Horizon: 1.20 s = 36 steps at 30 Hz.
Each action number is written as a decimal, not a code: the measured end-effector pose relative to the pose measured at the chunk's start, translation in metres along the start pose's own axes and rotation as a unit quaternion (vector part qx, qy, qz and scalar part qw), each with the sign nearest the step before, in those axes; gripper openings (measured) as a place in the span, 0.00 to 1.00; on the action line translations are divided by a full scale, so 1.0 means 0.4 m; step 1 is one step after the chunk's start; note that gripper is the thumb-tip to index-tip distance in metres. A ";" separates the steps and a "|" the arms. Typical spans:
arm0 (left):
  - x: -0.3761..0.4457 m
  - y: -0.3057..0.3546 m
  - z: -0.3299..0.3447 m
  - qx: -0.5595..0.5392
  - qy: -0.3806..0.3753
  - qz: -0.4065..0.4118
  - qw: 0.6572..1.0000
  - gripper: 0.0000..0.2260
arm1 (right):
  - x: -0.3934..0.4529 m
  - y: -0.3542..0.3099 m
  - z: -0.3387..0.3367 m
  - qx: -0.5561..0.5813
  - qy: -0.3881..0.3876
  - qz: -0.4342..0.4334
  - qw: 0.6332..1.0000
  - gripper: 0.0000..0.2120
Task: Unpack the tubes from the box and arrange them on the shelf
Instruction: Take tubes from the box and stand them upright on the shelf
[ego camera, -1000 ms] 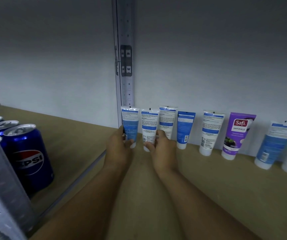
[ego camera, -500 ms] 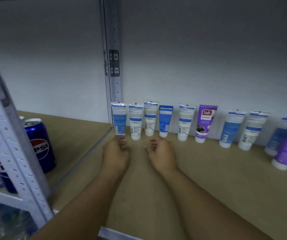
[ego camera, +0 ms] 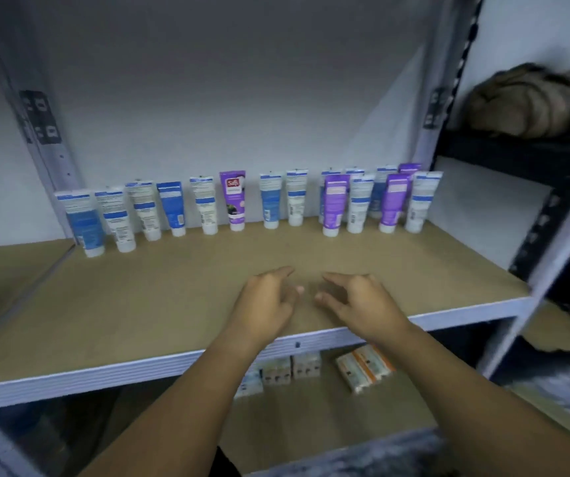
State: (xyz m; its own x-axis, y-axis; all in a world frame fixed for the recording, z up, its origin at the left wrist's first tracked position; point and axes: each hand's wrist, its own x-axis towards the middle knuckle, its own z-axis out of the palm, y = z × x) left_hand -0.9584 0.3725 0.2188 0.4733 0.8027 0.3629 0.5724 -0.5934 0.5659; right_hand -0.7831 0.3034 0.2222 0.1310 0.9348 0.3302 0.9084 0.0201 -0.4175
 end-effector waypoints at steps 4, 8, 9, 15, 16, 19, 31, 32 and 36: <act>0.002 0.214 0.169 -0.002 -0.046 0.101 0.994 0.20 | -0.172 0.182 -0.138 -0.038 0.036 0.083 0.995 0.16; -0.015 0.406 0.356 -0.032 -0.099 0.181 0.978 0.19 | -0.347 0.341 -0.241 -0.078 0.057 0.177 0.979 0.19; -0.023 0.443 0.407 -0.038 -0.118 0.197 0.972 0.19 | -0.388 0.379 -0.257 -0.080 0.059 0.204 0.974 0.20; -0.076 0.578 0.731 -0.054 -0.264 0.235 0.934 0.21 | -0.607 0.597 -0.279 -0.080 0.051 0.350 0.932 0.23; -0.089 0.589 0.786 -0.059 -0.286 0.236 0.927 0.19 | -0.645 0.636 -0.270 -0.076 0.052 0.375 0.923 0.22; -0.131 0.602 0.945 -0.039 -0.346 0.229 0.909 0.19 | -0.748 0.753 -0.219 -0.069 0.039 0.461 0.884 0.18; -0.406 0.566 1.433 -0.027 -0.524 -0.055 0.849 0.09 | -1.034 1.028 0.115 0.001 -0.063 0.697 0.714 0.05; -0.425 0.562 1.459 -0.029 -0.538 -0.067 0.840 0.09 | -1.038 1.043 0.136 0.008 -0.063 0.706 0.706 0.07; -0.467 0.546 1.542 -0.025 -0.571 -0.100 0.814 0.09 | -1.037 1.092 0.187 0.015 -0.071 0.724 0.686 0.09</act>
State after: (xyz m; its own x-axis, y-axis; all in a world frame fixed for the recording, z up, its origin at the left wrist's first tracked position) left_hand -0.5086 0.0560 -0.1821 0.7043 0.2868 -0.6494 0.7003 -0.4306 0.5694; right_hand -0.4702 -0.0490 -0.1604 0.8457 0.0086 -0.5336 -0.1407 -0.9609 -0.2386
